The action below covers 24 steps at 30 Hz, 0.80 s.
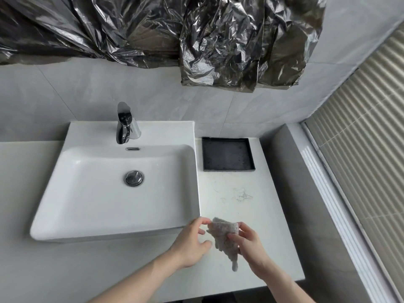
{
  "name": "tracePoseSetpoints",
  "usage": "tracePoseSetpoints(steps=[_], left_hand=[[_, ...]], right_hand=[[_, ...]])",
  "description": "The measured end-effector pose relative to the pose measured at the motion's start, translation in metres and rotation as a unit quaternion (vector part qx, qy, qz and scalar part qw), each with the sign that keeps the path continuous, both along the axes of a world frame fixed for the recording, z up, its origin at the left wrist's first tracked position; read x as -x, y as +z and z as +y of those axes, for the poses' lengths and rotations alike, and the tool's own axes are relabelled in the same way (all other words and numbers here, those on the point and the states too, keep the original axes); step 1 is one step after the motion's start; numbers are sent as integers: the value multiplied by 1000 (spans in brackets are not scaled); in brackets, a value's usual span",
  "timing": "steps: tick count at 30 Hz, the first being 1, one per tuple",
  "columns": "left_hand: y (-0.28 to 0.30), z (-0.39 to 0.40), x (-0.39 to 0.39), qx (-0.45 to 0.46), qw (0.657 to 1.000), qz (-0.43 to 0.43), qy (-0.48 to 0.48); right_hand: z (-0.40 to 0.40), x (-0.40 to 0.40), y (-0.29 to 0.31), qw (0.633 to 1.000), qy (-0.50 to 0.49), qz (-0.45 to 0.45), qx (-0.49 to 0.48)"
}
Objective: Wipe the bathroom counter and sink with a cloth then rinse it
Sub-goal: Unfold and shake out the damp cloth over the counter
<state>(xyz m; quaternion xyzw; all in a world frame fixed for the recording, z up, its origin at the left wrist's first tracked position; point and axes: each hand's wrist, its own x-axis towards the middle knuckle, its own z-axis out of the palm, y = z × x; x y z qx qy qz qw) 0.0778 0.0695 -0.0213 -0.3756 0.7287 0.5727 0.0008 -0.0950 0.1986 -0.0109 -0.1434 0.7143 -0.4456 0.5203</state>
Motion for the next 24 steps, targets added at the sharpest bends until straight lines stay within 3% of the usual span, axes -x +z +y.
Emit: tracePoseSetpoints(steps=[3,5,11,14,19,24], left_hand=[[15,-11,26,-118,991,35,43],[25,-22,45,-144,988,52,34],[45,-48,100,-28,996,84,25],[49,-63,124,-20,993,96,63],[43,-86,158,-123,972,110,166],[27,-114,181,-218,938,69,262]], right_hand=[[-6,19,26,999,2,-38,35],[-13,35,39,997,9,-50,55],[-46,92,48,998,40,7,40],[-64,119,51,997,72,2,23],[-93,162,44,989,148,-12,-15],[-126,197,17,995,61,-74,-10]])
